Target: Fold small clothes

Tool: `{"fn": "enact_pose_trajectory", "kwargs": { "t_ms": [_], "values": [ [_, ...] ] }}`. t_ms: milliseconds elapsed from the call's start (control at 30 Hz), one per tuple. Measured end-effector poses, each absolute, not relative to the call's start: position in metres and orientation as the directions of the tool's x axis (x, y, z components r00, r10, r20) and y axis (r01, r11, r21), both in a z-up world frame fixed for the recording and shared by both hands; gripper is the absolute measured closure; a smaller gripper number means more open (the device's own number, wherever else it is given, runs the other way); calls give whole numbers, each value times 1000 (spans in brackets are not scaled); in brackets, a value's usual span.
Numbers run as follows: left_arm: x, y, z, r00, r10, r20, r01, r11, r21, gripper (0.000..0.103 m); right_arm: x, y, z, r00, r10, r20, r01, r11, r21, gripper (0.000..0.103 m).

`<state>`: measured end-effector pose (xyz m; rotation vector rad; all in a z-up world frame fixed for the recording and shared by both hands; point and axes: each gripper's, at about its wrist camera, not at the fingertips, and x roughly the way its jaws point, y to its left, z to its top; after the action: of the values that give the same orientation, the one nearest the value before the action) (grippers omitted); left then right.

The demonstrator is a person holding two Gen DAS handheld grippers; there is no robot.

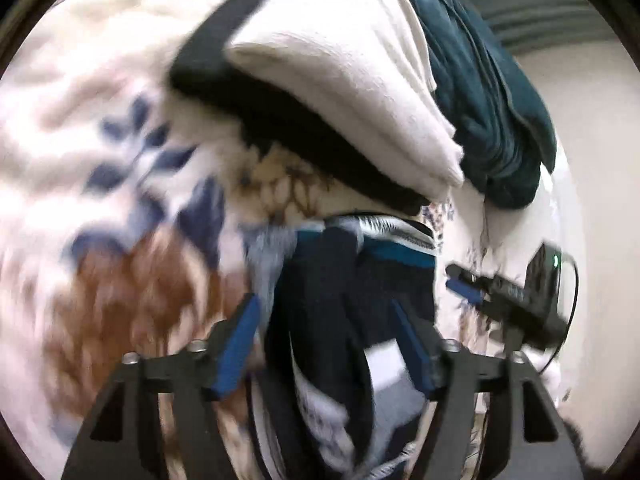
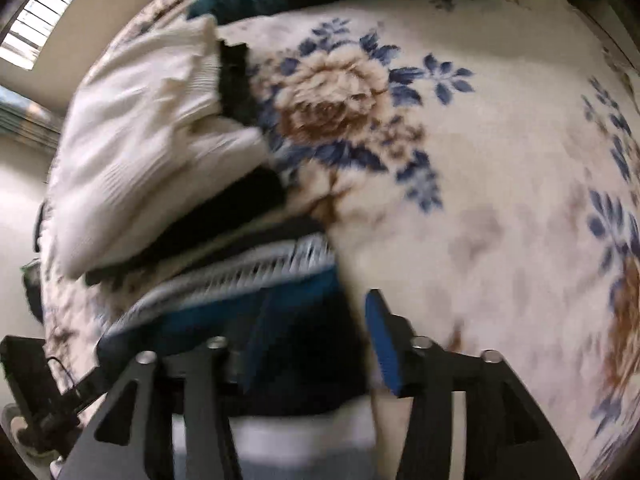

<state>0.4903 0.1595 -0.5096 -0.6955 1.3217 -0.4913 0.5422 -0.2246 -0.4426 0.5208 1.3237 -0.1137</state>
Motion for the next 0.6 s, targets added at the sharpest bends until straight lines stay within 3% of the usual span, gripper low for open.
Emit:
{"fn": "enact_pose_trajectory", "kwargs": {
  "t_ms": [167, 200, 233, 267, 333, 400, 433, 533, 600],
  "values": [
    [453, 140, -531, 112, -651, -751, -147, 736, -661, 37, 479, -225, -448, 240, 278, -930, 444, 821, 360, 51],
    [447, 133, -539, 111, -652, -750, -165, 732, -661, 43, 472, -225, -452, 231, 281, -931, 452, 816, 359, 51],
    [443, 127, -543, 135, -680, -720, -165, 702, -693, 60, 463, -224, -457, 219, 289, -932, 460, 811, 360, 51],
    [439, 120, -541, 158, -706, -690, -144, 675, -723, 70, 455, -224, -464, 205, 294, -934, 477, 803, 357, 51],
    [437, 113, -528, 207, -784, -586, -82, 583, -809, 76, 442, -227, -472, 192, 303, -933, 502, 787, 359, 51],
    [436, 119, -529, 241, -911, -335, -60, 331, -942, 77, 426, -231, -471, 196, 310, -930, 513, 776, 367, 51],
    [438, 121, -538, 227, -920, -319, -86, 307, -948, 77, 422, -233, -472, 200, 314, -928, 516, 772, 372, 51],
    [442, 145, -578, 226, -881, -416, -236, 364, -901, 74, 413, -238, -475, 189, 314, -930, 518, 773, 366, 51],
    [445, 159, -581, 210, -859, -467, -283, 403, -870, 58, 407, -242, -471, 194, 321, -927, 527, 763, 374, 51]
  ]
}}
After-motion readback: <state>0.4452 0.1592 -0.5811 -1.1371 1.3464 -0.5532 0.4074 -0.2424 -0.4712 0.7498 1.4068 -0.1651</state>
